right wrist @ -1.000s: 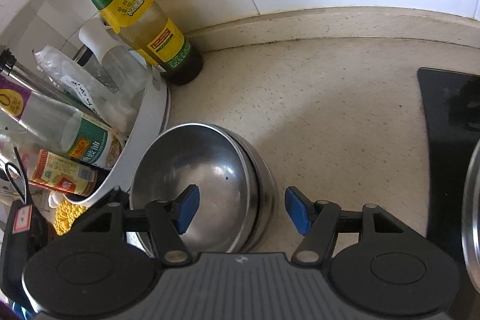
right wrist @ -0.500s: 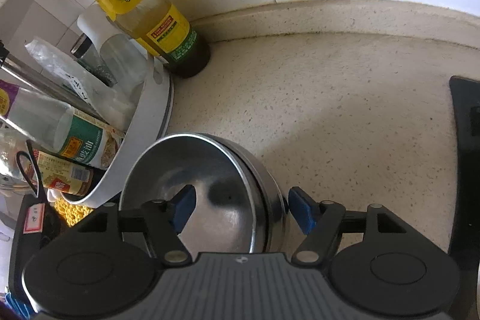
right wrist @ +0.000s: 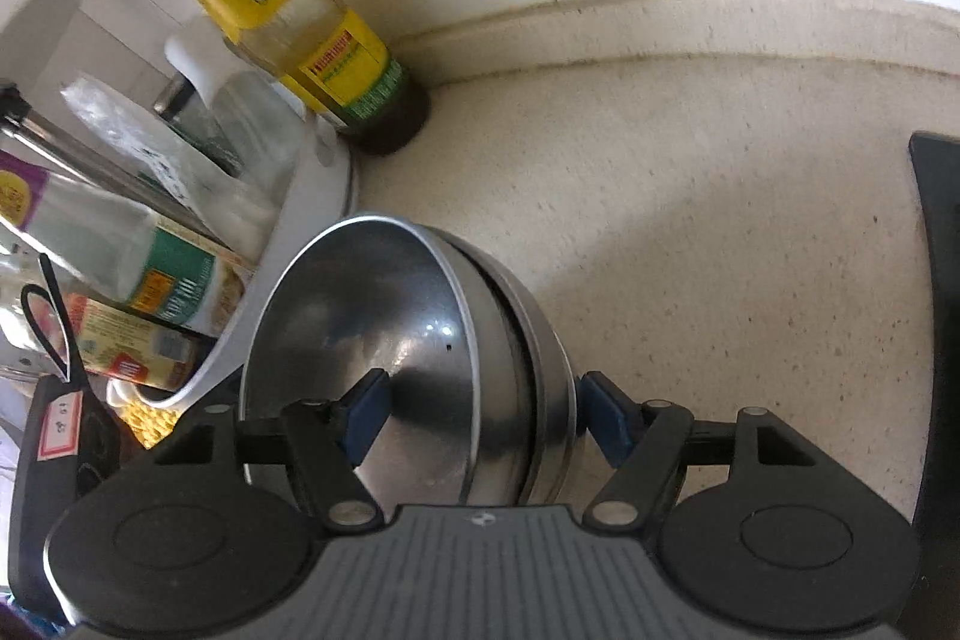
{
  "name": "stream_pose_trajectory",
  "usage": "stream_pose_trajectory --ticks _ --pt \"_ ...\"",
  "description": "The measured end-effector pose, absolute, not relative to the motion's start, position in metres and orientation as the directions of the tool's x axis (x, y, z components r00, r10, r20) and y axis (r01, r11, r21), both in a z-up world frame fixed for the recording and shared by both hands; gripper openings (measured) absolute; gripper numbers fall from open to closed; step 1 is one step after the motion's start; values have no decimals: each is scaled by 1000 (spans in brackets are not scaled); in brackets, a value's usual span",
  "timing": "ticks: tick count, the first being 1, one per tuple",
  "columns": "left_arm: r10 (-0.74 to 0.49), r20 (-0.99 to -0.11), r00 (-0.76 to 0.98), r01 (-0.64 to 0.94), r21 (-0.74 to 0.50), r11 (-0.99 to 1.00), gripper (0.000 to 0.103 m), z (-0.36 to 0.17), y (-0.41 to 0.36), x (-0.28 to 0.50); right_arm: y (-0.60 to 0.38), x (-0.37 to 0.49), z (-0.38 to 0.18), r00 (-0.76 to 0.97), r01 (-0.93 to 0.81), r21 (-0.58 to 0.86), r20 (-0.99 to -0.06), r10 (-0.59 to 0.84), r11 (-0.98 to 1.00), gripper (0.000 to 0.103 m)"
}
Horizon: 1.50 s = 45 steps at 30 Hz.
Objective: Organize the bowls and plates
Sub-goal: 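Carry the nested steel bowls over the plate stack on the towel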
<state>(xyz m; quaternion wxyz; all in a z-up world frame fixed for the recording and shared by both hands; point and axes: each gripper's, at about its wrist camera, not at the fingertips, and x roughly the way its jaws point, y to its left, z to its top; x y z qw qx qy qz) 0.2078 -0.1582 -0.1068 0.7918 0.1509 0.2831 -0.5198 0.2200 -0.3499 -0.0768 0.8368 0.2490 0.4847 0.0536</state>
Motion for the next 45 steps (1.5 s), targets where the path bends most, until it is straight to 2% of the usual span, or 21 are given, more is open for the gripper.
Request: stream_pose_trajectory --ticks 12,23,45 --pt "-722 -574 387 886 16 463 103 -71 -149 184 -334 199 -41 590 87 461 -738 327 883 88" --pt "-713 -548 438 857 16 514 103 -33 -132 140 -313 154 4 639 17 436 -697 326 900 88" --pt "-596 -574 561 736 16 677 103 -30 -112 14 -279 50 9 575 -151 440 -690 440 885 88"
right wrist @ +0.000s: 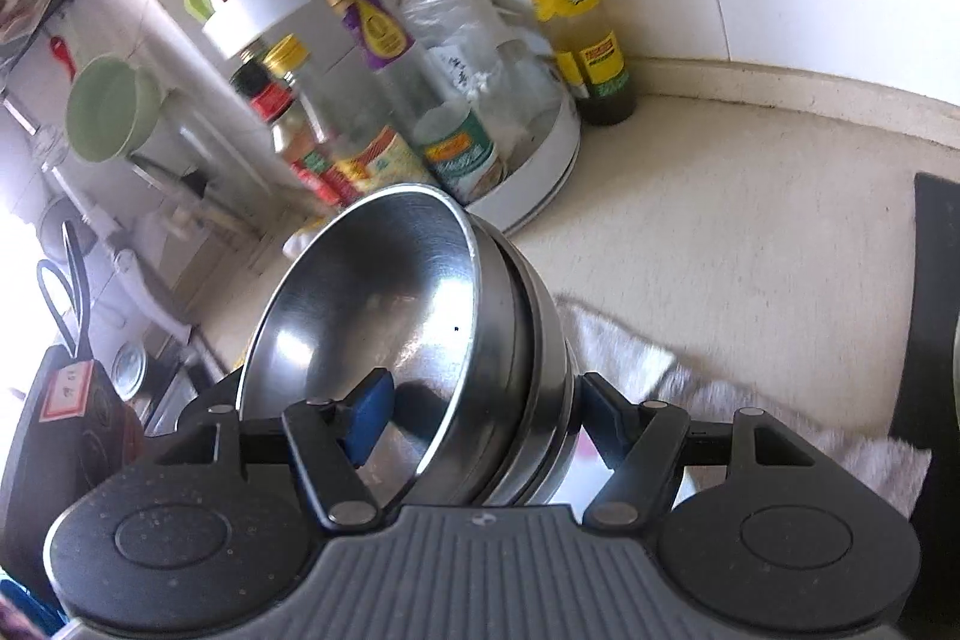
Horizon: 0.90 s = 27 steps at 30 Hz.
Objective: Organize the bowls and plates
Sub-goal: 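Carry the nested steel bowls over the plate stack on the towel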
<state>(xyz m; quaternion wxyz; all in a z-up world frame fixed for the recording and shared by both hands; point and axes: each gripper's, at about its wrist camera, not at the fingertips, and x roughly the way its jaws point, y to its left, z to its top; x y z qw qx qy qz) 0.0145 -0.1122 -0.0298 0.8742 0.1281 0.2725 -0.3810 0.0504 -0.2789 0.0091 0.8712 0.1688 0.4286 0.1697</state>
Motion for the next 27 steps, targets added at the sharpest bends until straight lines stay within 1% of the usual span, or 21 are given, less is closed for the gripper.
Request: stream_pose_trajectory --ticks 8,14,27 --pt "-559 -615 556 718 16 696 103 -45 -111 -19 -276 17 -11 538 -132 468 -707 460 874 88" --pt "-539 -627 562 704 21 710 103 -53 -108 -31 -272 6 -22 533 -131 479 -704 469 868 88" --pt "-506 -673 539 688 6 726 103 -86 -113 -20 -272 14 -57 509 -81 483 -732 453 872 88"
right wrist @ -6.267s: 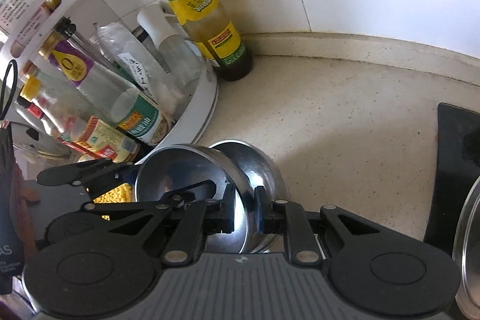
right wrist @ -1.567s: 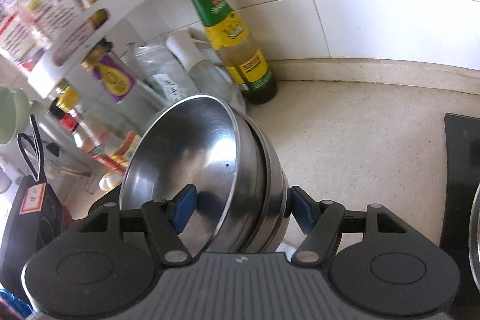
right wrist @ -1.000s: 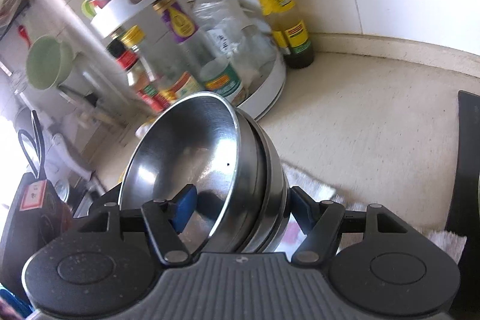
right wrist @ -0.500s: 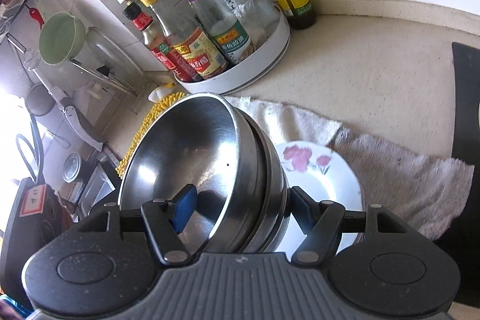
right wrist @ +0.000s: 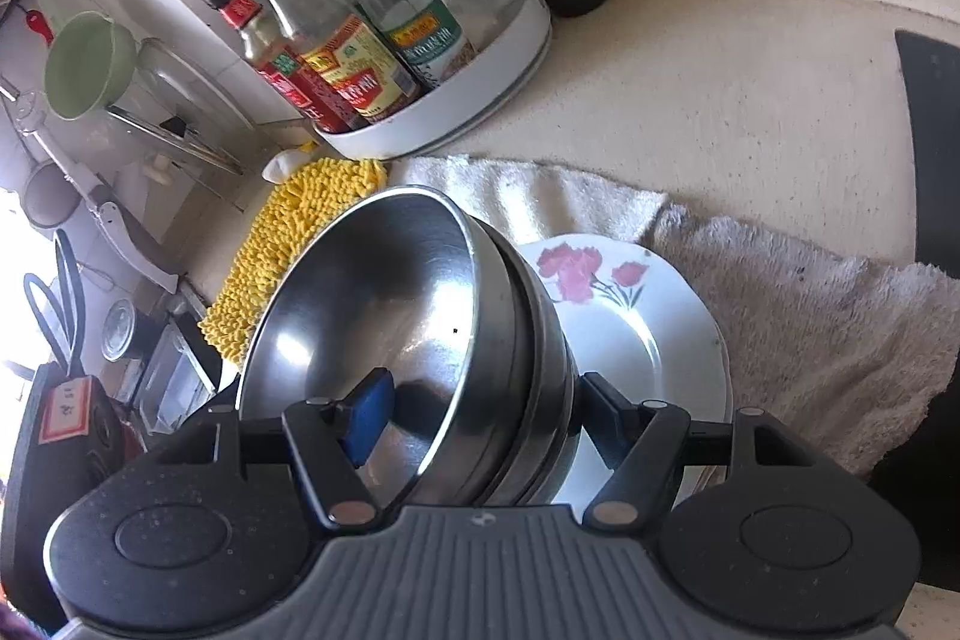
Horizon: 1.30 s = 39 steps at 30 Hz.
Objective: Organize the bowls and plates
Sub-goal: 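Carry the nested steel bowls over the plate stack on the towel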
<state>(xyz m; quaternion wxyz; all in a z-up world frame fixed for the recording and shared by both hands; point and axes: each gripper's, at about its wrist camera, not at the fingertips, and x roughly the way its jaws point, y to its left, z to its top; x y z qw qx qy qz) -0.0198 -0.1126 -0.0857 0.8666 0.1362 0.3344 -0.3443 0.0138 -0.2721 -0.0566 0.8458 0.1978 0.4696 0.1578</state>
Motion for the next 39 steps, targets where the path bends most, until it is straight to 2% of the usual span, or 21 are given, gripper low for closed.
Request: stream_pose_trajectory --ticks 12,23,39 --pt "-490 -703 516 692 5 722 103 -104 -116 -12 -279 25 -78 488 -51 481 -753 442 875 88" --pt "-481 -710 514 700 24 713 103 -103 -117 -10 -284 25 -80 492 -41 503 -742 456 863 88" --pt "-452 -722 523 704 67 708 103 -100 -126 -8 -297 14 -70 537 -1 477 -741 403 879 88"
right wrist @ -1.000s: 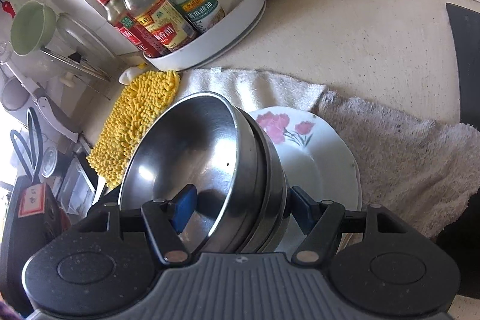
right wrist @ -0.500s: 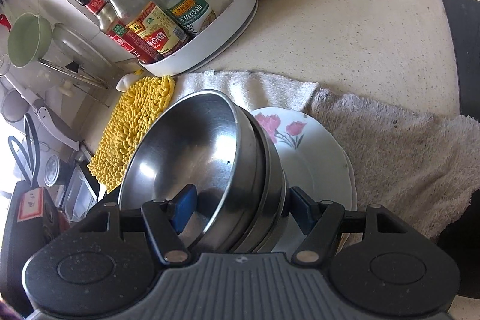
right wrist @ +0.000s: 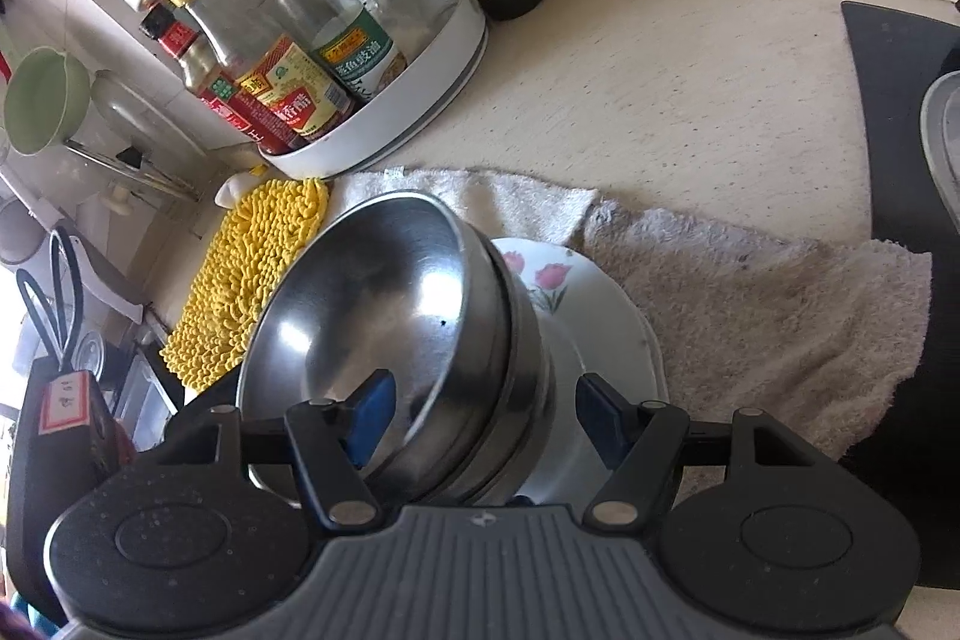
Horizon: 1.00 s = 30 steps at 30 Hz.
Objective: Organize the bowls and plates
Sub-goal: 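Carry the nested steel bowls over the plate stack on the towel, then lower the bowls onto the plate stack and open both grippers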
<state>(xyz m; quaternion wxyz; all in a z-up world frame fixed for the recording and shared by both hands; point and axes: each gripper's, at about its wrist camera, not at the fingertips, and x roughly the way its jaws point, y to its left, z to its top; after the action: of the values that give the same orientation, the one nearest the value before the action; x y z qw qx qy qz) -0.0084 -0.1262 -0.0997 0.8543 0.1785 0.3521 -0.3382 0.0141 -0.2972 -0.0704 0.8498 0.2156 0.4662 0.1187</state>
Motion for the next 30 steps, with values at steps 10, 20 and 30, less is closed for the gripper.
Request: stream_pose_trajectory --ticks 10,20,30 --pt "-409 -739 536 691 105 715 103 -98 -122 -15 -303 9 -66 565 6 495 -719 405 869 88" --pt "-373 -760 533 692 138 709 103 -95 -119 -19 -298 6 -67 584 6 469 -718 378 883 89" --pt "-378 -765 521 693 121 711 103 -92 -109 -26 -303 1 -67 603 2 519 -682 413 855 89"
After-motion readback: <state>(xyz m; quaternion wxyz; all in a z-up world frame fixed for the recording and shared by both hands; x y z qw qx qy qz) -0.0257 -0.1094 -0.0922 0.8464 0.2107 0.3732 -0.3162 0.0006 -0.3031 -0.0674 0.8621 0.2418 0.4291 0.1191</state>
